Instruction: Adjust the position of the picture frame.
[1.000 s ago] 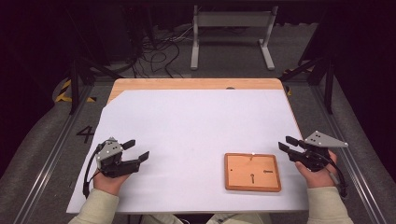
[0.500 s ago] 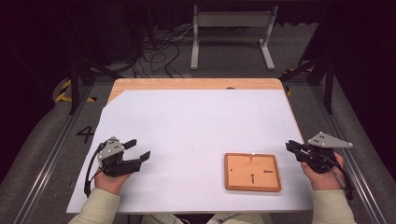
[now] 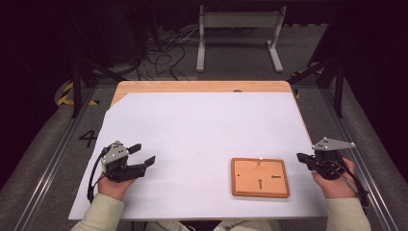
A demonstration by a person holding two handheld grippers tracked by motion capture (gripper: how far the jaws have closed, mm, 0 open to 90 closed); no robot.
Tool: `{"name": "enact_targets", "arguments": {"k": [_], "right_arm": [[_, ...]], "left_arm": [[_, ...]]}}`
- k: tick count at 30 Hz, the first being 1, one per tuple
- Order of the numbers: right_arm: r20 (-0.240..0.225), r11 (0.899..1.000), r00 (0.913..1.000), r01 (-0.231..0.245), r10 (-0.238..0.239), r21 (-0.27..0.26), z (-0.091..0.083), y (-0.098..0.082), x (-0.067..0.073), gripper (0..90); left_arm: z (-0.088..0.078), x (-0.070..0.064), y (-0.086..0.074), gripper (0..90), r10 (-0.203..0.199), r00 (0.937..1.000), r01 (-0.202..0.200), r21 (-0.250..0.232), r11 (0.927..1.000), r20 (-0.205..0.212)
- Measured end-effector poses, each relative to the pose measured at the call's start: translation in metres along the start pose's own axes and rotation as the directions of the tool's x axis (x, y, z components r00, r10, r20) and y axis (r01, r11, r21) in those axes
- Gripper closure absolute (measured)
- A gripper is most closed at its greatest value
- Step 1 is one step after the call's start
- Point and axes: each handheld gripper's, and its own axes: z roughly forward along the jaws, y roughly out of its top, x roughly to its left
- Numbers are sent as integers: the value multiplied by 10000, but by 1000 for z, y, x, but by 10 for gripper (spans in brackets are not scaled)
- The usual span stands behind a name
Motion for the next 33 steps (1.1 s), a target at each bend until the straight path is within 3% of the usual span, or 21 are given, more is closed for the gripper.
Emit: {"name": "enact_targets", "arguments": {"k": [1,5,7,11,18,22,27,30,33], "right_arm": [[0,10000,10000,0,0,0,0,0,0,900],[-9,9947,9999,-129,131,1023,2,3,5,900],[-106,9857,9999,-89,108,1684,5,4,9,900],[-364,9701,9993,53,36,2427,8,6,17,900],[-583,9273,9983,245,-29,3736,20,5,27,900],[-758,9065,9971,360,-45,4208,27,2,29,900],[-1100,8939,9939,496,-3,4454,31,2,34,900],[-973,8784,9952,570,-120,4745,34,1,39,900],[-844,8757,9963,542,-153,4798,35,2,41,900]], "left_arm": [[0,0,0,275,-1,10000,1,2,10000,-12],[0,0,0,275,-63,10000,63,-22,10000,-44],[0,0,0,275,-72,10000,73,7,10000,-37],[0,0,0,275,-63,10000,63,42,10000,-39],[1,0,-1,274,-102,9999,103,31,9999,-58],[1,1,-1,271,-144,9999,144,37,9999,-78],[1,1,-1,269,-194,9998,194,75,9998,-69],[2,1,-1,269,-146,9999,148,138,9998,-81],[4,1,-2,269,-182,9998,183,208,9996,-80]]}}
